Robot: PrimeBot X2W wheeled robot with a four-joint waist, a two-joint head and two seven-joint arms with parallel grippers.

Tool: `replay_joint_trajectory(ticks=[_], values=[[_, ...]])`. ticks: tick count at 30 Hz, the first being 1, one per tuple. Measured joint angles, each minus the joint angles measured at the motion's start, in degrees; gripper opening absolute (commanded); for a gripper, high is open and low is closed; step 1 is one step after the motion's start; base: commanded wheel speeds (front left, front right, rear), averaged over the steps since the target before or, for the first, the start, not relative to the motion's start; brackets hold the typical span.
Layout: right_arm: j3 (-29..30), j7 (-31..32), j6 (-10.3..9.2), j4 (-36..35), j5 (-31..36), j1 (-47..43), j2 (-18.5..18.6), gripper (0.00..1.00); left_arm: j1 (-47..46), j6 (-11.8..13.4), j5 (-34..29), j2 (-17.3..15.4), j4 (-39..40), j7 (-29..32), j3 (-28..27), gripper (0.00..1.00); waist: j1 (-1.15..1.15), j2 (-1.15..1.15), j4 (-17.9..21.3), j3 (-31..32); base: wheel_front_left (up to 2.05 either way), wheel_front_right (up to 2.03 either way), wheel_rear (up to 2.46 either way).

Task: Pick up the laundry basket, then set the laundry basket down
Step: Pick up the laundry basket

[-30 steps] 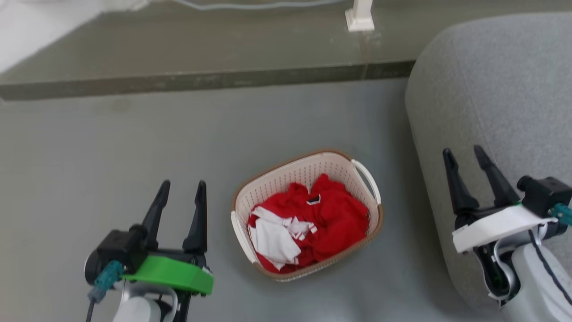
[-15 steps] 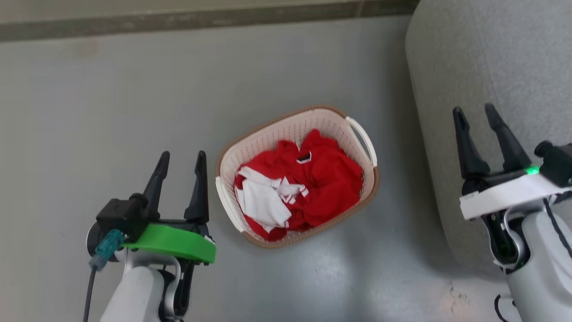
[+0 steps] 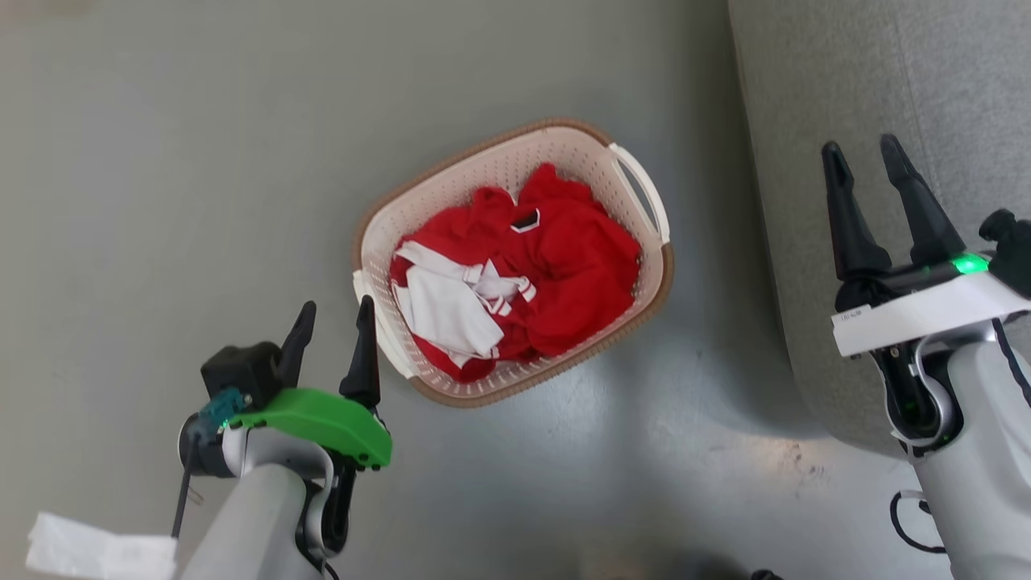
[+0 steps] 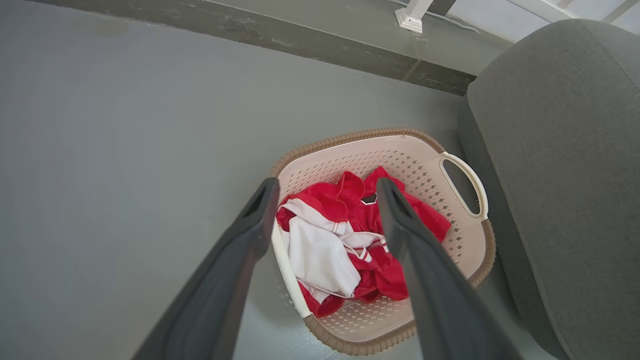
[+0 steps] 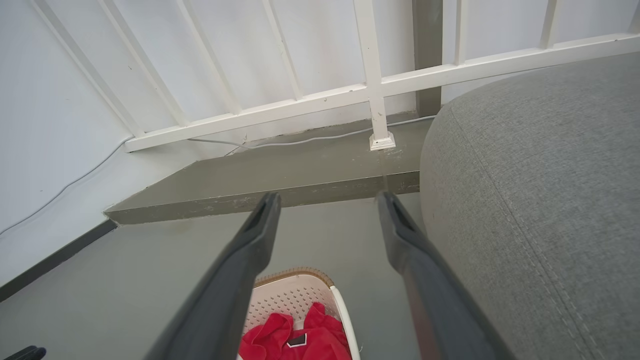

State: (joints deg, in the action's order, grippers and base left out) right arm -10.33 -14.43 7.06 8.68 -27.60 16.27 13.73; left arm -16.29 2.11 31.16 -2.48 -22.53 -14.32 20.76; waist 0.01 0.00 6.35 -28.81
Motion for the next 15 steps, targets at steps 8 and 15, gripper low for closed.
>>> replay_joint_trajectory(ticks=[8, 15], values=[[-2.79, 0.00, 0.00, -0.59, -0.89, 2.73, 0.88, 1.00, -5.37, 0.49, 7.37, 0.10, -9.16, 3.78, 0.52, 1.00, 0.00, 0.00, 1.41, -4.23, 0.00, 0.00, 0.00], [-2.91, 0.00, 0.00, -0.55, -3.49, 4.64, 1.14, 1.00, -10.00, 0.91, 14.13, 0.13, -16.11, 7.73, -0.42, 1.00, 0.00, 0.00, 3.26, -7.99, 0.00, 0.00, 0.00]])
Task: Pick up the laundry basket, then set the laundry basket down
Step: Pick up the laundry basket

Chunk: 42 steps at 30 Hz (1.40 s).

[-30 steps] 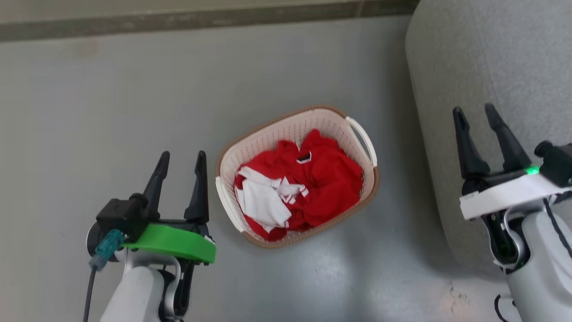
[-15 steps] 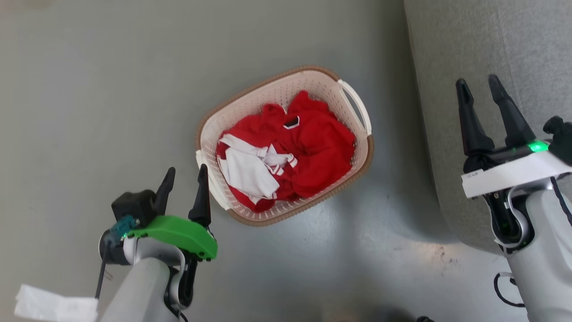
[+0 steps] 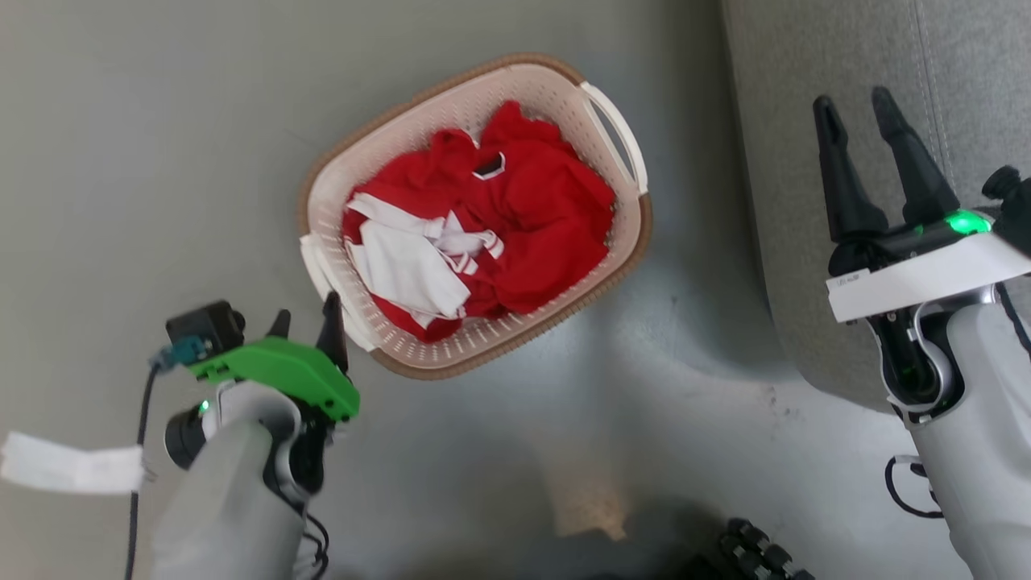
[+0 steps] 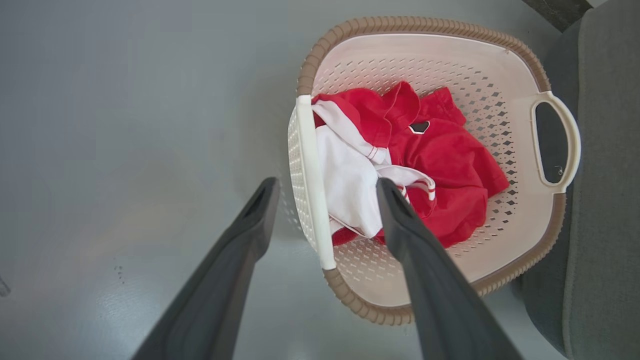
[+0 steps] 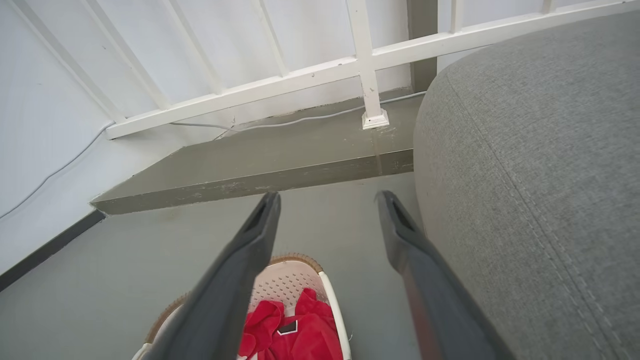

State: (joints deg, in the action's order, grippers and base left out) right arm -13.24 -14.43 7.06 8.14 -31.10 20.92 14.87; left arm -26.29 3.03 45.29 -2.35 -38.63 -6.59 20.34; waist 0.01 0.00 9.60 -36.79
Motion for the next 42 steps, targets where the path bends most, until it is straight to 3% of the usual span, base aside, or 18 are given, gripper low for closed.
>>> replay_joint_trajectory(ticks=[13, 21, 22, 23, 24, 26, 27, 42], values=[[-0.08, 0.00, 0.00, -0.11, -1.63, 3.88, -0.54, 1.00, -10.39, 1.58, 0.13, 0.22, -10.82, 5.16, -1.98, 1.00, 0.00, 0.00, 3.95, -7.52, 0.00, 0.00, 0.00], [0.31, -0.01, 0.01, 0.19, -1.83, 5.64, -1.34, 1.00, -14.93, 1.62, 0.25, 0.01, -15.23, 5.38, -3.23, 1.00, 0.00, 0.00, 6.45, -10.81, 0.00, 0.00, 0.00], [0.45, -0.01, 0.01, 0.33, -1.83, 5.64, -1.33, 1.00, -15.27, 1.62, 0.24, 0.05, -15.91, 5.69, -3.11, 0.61, 0.00, 0.00, 6.68, -11.05, 0.00, 0.00, 0.00], [0.51, 0.00, 0.01, 0.51, -1.83, 5.64, -1.32, 1.00, -15.50, 1.62, 0.23, 0.07, -16.64, 6.03, -2.99, 0.47, 0.00, 0.00, 6.87, -11.25, 0.00, 0.00, 0.00], [0.49, 0.00, 0.01, 0.63, -1.83, 5.64, -1.33, 1.00, -15.61, 1.62, 0.20, 0.08, -17.33, 6.08, -2.91, 0.47, 0.00, 0.00, 7.02, -11.41, 0.00, 0.00, 0.00], [0.47, -0.01, 0.01, 0.76, -1.83, 5.65, -1.36, 1.00, -15.84, 1.62, -0.08, 0.03, -18.56, 6.38, -2.53, 0.24, 0.00, 0.00, 7.19, -11.58, 0.00, 0.00, 0.00], [0.44, -0.01, 0.01, 0.82, -1.83, 5.66, -1.38, 1.00, -16.06, 1.92, -0.52, 0.01, -18.96, 6.39, -2.01, 0.00, 0.00, 0.00, 7.20, -11.59, 0.00, 0.00, 0.00], [0.11, -0.01, 0.01, 1.58, -1.83, 5.94, -1.49, 1.00, -17.88, 0.49, -3.83, -0.31, -24.21, 6.04, 1.45, 0.00, 0.00, 0.00, 6.26, -9.76, 0.00, 0.00, 0.00]])
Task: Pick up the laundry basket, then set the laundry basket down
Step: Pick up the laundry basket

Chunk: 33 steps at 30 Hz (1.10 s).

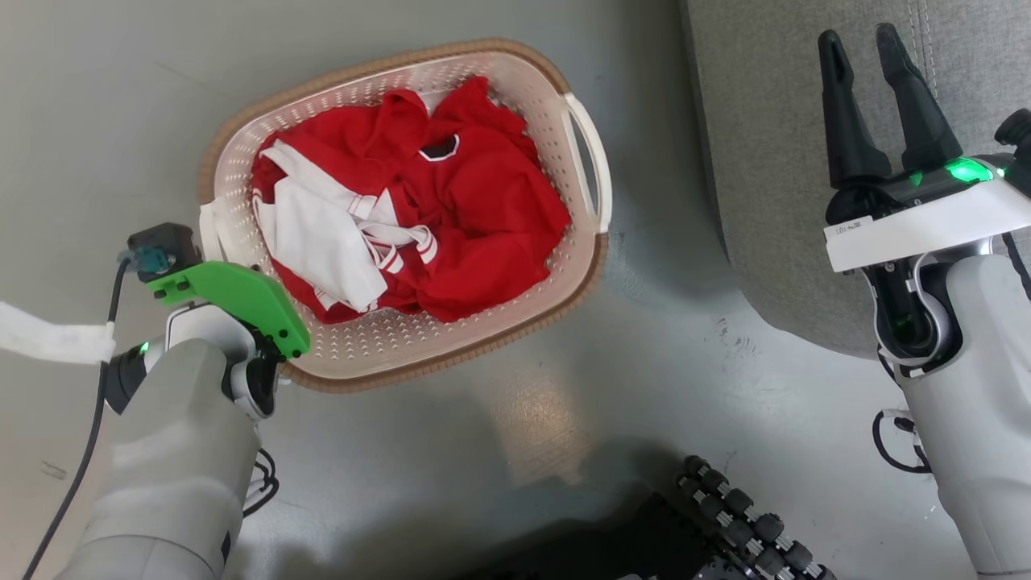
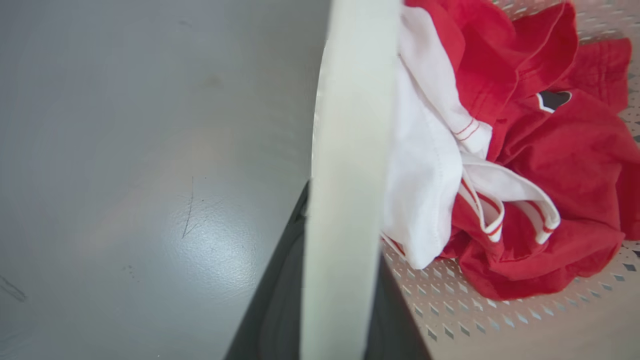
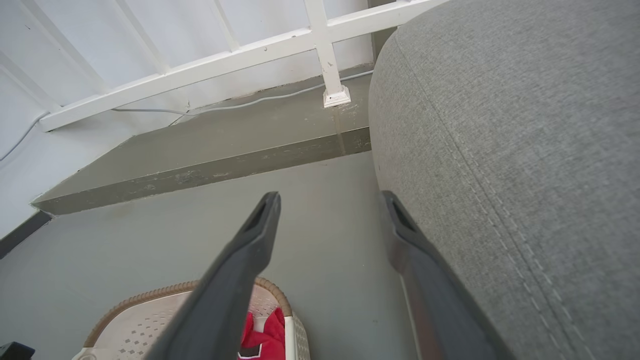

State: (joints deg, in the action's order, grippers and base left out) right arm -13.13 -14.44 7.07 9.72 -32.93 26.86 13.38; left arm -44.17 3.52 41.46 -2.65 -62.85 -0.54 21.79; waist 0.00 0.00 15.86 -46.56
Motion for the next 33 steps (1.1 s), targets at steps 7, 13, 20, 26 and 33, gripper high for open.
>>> replay_joint_trajectory(ticks=[7, 13, 20, 26, 33], values=[[-0.35, 0.00, 0.00, 0.01, -0.01, 0.02, -0.01, 1.00, -1.49, -1.58, -0.99, -0.16, -1.98, 1.09, 1.81, 0.00, 0.00, 0.00, -0.14, 0.38, 0.00, 0.00, 0.00], [-0.57, 0.00, 0.00, 0.18, -0.64, 0.02, 0.01, 1.00, -1.66, -2.53, -0.85, -0.16, -3.61, 1.62, 1.74, 0.00, 0.00, 0.00, -0.09, 0.41, 0.00, 0.00, 0.00], [-0.86, 0.00, 0.00, 0.42, -0.94, 0.02, 0.02, 1.00, -2.52, -3.00, -0.82, -0.07, -4.60, 0.91, 1.21, 1.00, 0.00, 0.00, -0.11, 0.57, 0.00, 0.00, 0.00], [-0.99, 0.00, 0.00, 1.20, -0.94, 0.02, -0.18, 1.00, -2.67, -3.09, -0.83, -0.01, -5.82, -0.64, 1.51, 1.00, 0.00, 0.00, -0.29, 1.81, 0.00, 0.00, 0.00], [-1.20, 0.00, 0.00, 2.36, -0.93, 0.01, -0.57, 1.00, -2.49, -3.60, -1.25, 0.03, -6.70, -5.02, 2.47, 1.00, 0.00, 0.00, -0.69, 4.75, 0.00, 0.00, 0.00]])
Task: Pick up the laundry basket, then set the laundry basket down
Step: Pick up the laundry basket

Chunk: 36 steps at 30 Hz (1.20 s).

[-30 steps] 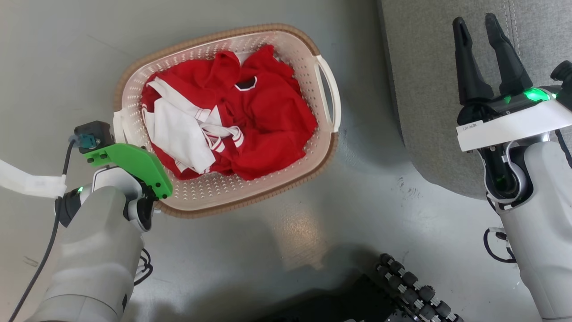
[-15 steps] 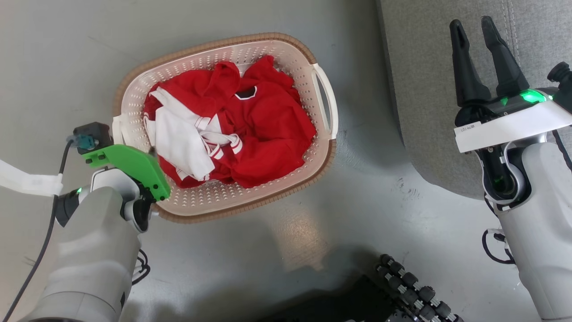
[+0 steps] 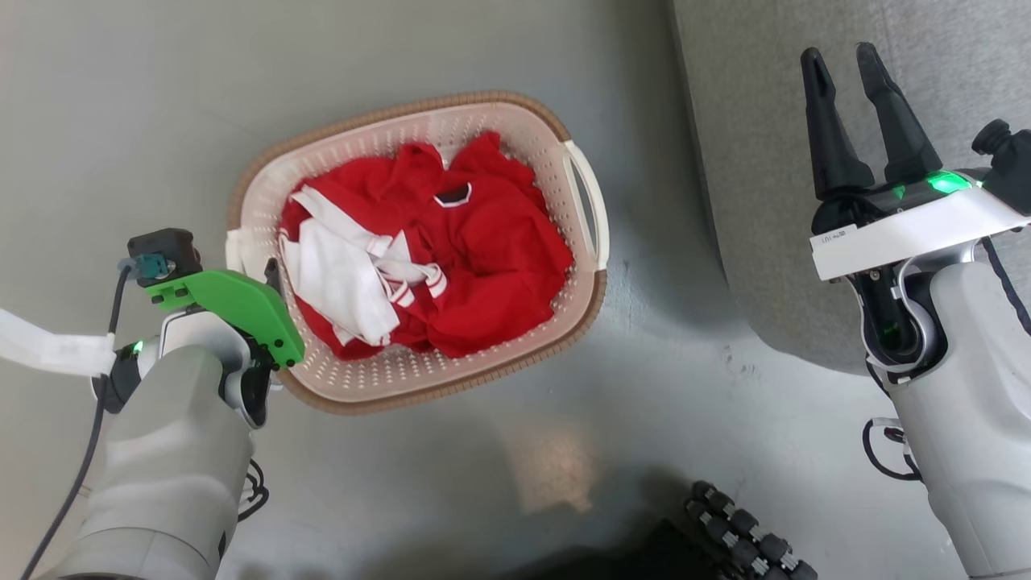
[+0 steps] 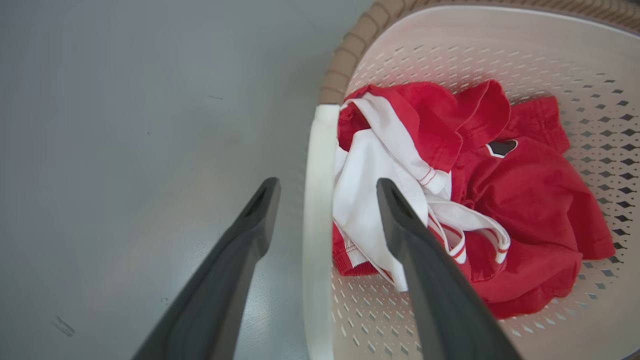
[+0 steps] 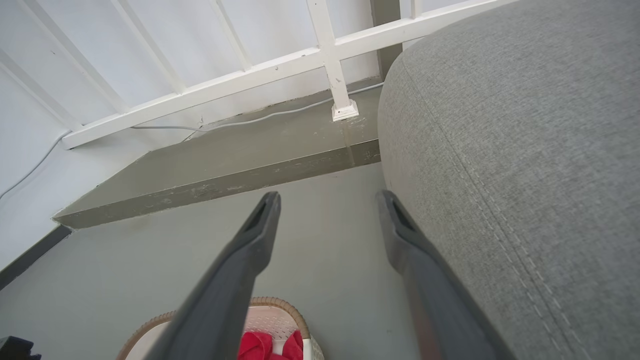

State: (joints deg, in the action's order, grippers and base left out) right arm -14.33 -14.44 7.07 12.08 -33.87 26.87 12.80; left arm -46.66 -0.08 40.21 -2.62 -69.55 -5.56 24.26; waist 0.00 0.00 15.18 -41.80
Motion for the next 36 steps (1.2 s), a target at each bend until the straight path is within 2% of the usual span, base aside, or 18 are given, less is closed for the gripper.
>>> replay_joint_trajectory(ticks=[10, 21, 29, 36], values=[[0.89, 0.00, 0.00, 1.59, 0.05, -0.98, 0.09, 1.00, 2.77, -0.94, -2.19, 0.25, 1.35, -8.28, 0.92, 1.00, 0.00, 0.00, -1.53, 6.15, 0.00, 0.00, 0.00], [2.22, 0.00, 0.00, 3.11, 0.89, -4.13, 1.52, 1.00, 4.52, -2.50, -3.22, 0.85, 7.93, -9.17, 1.71, 1.00, 0.00, 0.00, -5.15, 14.03, 0.00, 0.00, 0.00], [2.46, 0.00, 0.00, 3.18, 2.49, -6.92, 1.68, 1.00, 6.54, -1.89, -6.27, 0.99, 21.75, -9.11, -2.09, 1.00, 0.00, 0.00, -8.21, 20.09, 0.00, 0.00, 0.00], [2.63, 0.00, 0.00, 3.44, 3.21, -10.17, 1.31, 1.00, 13.66, -1.14, -9.78, 0.97, 29.59, -9.11, -4.38, 1.00, 0.00, 0.00, -10.53, 25.61, 0.00, 0.00, 0.00]])
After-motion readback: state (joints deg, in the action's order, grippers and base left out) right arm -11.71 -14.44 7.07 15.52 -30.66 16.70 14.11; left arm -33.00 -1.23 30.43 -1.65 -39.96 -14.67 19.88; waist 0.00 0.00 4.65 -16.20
